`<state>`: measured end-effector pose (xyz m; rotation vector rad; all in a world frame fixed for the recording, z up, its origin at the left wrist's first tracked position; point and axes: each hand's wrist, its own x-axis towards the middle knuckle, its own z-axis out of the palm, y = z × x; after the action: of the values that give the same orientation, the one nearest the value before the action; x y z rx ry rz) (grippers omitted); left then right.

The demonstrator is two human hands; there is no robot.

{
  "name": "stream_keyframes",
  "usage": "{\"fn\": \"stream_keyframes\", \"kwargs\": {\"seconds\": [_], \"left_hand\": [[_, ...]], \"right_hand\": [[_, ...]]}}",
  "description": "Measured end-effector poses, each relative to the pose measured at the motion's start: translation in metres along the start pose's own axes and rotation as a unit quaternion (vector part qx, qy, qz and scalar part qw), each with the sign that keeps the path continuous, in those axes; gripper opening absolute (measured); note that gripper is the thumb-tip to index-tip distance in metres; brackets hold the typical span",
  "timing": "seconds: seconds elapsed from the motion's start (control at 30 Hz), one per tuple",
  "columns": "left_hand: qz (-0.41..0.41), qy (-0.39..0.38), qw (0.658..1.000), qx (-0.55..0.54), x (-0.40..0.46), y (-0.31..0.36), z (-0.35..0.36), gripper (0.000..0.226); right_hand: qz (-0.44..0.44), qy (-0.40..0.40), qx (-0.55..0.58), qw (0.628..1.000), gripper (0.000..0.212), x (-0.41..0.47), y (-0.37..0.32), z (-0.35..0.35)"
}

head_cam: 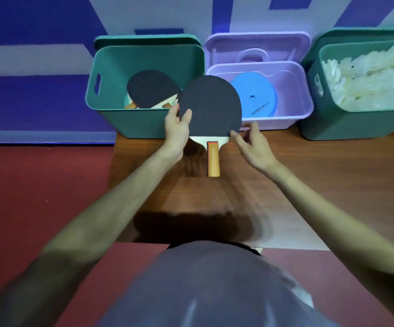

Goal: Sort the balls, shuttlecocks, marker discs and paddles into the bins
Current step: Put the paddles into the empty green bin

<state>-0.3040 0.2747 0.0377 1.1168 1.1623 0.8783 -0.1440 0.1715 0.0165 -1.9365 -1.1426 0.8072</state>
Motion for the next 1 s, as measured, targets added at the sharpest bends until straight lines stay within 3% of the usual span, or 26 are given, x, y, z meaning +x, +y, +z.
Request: {"fn": "stream_keyframes", "kwargs": {"seconds": [0.1, 0.2, 0.33, 0.47, 0.6, 0.7, 0.83, 1.0], "left_hand": [[0.028, 0.004, 0.999, 0.029, 0.037, 0.017, -0.040, 0.021], [0.051, 0.009, 0.996, 0.071, 0.079, 0.036, -0.074, 0.038], [0.078, -0.028, 0.993, 0.082, 0.123, 0.072, -0.097, 0.036], [0.086, -0.086, 0.987, 0.103, 0.164, 0.098, -0.106, 0.030], [0.103, -0.080, 0.976, 0.176, 0.199, 0.109, -0.113, 0.027], [0.083, -0.066, 0.960, 0.260, 0.219, 0.101, -0.117, 0.033], [0.028, -0.107, 0.930, 0.351, 0.235, 0.075, -0.125, 0.050], [0.008, -0.109, 0.924, 0.366, 0.242, 0.046, -0.134, 0.050]], "right_hand": [[0.000, 0.020, 0.026, 0.999, 0.045, 0.038, -0.036, 0.028], [0.000, 0.045, 0.052, 0.998, 0.049, 0.074, -0.072, 0.050], [-0.003, 0.051, 0.079, 0.996, 0.039, 0.115, -0.110, 0.067], [0.026, 0.029, 0.143, 0.989, 0.012, 0.148, -0.132, 0.081], [0.098, -0.041, 0.179, 0.978, 0.027, 0.170, -0.141, 0.086], [0.127, -0.090, 0.128, 0.979, 0.029, 0.179, -0.136, 0.090], [0.144, -0.152, 0.029, 0.977, 0.038, 0.192, -0.119, 0.108], [0.122, -0.185, -0.071, 0.973, 0.048, 0.203, -0.100, 0.124]]}}
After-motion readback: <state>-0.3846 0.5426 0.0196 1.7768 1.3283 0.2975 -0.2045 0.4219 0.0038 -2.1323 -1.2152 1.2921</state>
